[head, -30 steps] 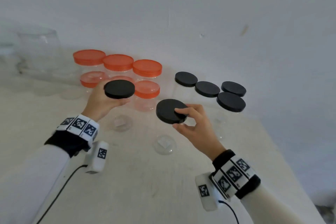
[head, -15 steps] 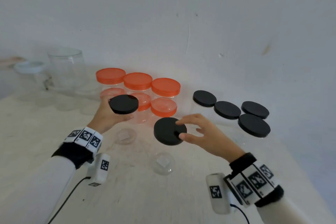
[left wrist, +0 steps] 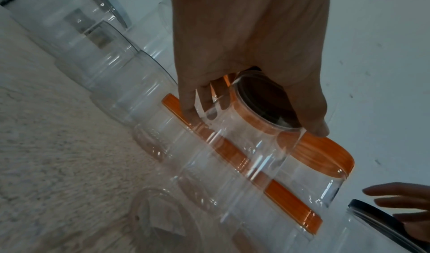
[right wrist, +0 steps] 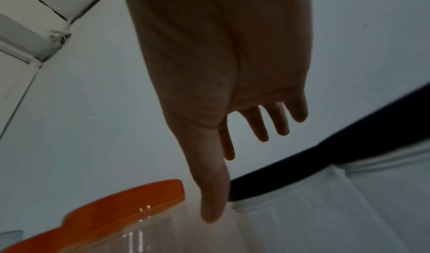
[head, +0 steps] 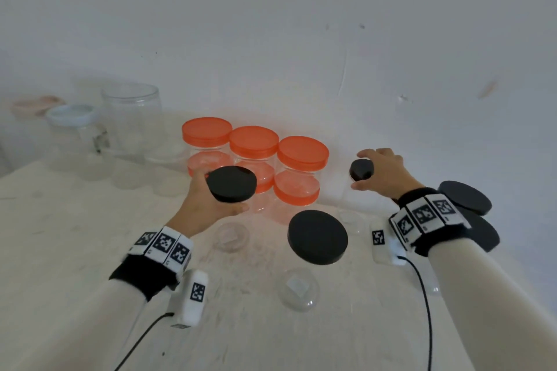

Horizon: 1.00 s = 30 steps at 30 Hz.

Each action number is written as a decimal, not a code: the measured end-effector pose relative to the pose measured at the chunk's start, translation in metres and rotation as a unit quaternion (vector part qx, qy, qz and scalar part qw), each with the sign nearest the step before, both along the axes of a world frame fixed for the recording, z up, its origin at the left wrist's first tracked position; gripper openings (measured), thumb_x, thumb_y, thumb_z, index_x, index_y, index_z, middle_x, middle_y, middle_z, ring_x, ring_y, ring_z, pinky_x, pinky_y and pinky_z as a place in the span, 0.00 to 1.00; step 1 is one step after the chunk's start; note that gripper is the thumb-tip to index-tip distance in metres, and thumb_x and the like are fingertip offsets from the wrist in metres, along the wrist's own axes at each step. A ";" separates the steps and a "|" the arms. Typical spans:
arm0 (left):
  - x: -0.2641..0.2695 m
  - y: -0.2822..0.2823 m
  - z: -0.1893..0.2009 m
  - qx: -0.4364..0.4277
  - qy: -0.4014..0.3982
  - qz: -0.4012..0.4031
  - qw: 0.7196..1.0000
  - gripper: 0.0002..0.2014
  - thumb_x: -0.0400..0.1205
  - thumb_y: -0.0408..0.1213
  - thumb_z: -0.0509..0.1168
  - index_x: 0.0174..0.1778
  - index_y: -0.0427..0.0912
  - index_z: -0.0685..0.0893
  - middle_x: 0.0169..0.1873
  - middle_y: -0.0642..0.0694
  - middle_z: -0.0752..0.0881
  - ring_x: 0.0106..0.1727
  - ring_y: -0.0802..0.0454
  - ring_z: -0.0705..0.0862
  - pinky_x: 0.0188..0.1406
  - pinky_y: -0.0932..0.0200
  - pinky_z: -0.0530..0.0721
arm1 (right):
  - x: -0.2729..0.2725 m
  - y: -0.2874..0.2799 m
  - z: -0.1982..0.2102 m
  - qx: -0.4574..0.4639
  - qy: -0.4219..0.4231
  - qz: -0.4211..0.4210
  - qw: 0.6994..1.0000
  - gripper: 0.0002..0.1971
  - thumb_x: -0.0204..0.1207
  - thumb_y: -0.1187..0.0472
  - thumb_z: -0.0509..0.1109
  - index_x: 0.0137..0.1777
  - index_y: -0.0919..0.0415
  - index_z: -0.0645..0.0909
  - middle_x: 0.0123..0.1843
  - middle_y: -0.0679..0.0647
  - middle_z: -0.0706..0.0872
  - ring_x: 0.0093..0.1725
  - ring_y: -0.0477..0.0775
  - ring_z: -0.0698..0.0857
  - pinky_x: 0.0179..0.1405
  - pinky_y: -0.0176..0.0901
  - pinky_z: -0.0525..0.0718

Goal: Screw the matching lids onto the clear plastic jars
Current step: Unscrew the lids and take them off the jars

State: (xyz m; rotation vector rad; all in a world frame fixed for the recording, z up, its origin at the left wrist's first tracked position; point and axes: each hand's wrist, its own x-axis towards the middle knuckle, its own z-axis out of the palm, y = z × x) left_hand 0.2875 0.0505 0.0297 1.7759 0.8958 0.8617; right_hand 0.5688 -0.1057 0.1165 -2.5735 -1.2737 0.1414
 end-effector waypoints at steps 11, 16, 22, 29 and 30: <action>0.001 -0.003 0.000 0.001 -0.026 0.001 1.000 0.43 0.62 0.29 0.81 0.63 0.48 0.58 0.56 0.53 0.70 0.60 0.55 0.72 0.45 0.73 0.74 | 0.011 0.019 -0.005 -0.052 -0.002 0.012 0.999 0.35 0.66 0.57 0.78 0.73 0.52 0.68 0.65 0.62 0.70 0.67 0.64 0.69 0.64 0.57 0.76; 0.001 -0.004 0.001 -0.003 -0.023 0.004 1.000 0.44 0.62 0.30 0.81 0.67 0.45 0.59 0.60 0.50 0.69 0.60 0.55 0.72 0.43 0.73 0.73 | 0.004 0.026 -0.005 -0.046 0.006 0.050 0.998 0.35 0.65 0.55 0.79 0.73 0.52 0.69 0.64 0.60 0.71 0.65 0.63 0.71 0.62 0.54 0.76; 0.002 -0.003 -0.002 0.007 -0.032 0.007 0.999 0.42 0.62 0.30 0.81 0.62 0.49 0.59 0.61 0.49 0.70 0.60 0.55 0.73 0.42 0.74 0.74 | -0.002 0.030 -0.006 -0.042 0.011 0.071 0.997 0.36 0.64 0.53 0.80 0.72 0.50 0.70 0.62 0.59 0.72 0.63 0.63 0.72 0.63 0.58 0.77; 0.002 -0.003 -0.002 0.013 -0.035 0.008 0.999 0.42 0.62 0.29 0.81 0.62 0.49 0.59 0.60 0.49 0.70 0.59 0.56 0.73 0.42 0.73 0.74 | -0.003 0.029 -0.007 -0.031 0.017 0.088 0.995 0.35 0.64 0.52 0.80 0.70 0.51 0.71 0.60 0.57 0.72 0.63 0.61 0.72 0.63 0.53 0.76; 0.002 -0.003 -0.002 0.014 -0.034 0.007 0.999 0.42 0.62 0.29 0.81 0.62 0.48 0.59 0.60 0.49 0.70 0.59 0.56 0.73 0.43 0.73 0.74 | -0.003 0.027 -0.007 -0.033 0.020 0.093 0.995 0.35 0.64 0.52 0.80 0.70 0.52 0.71 0.61 0.57 0.72 0.63 0.60 0.72 0.63 0.52 0.76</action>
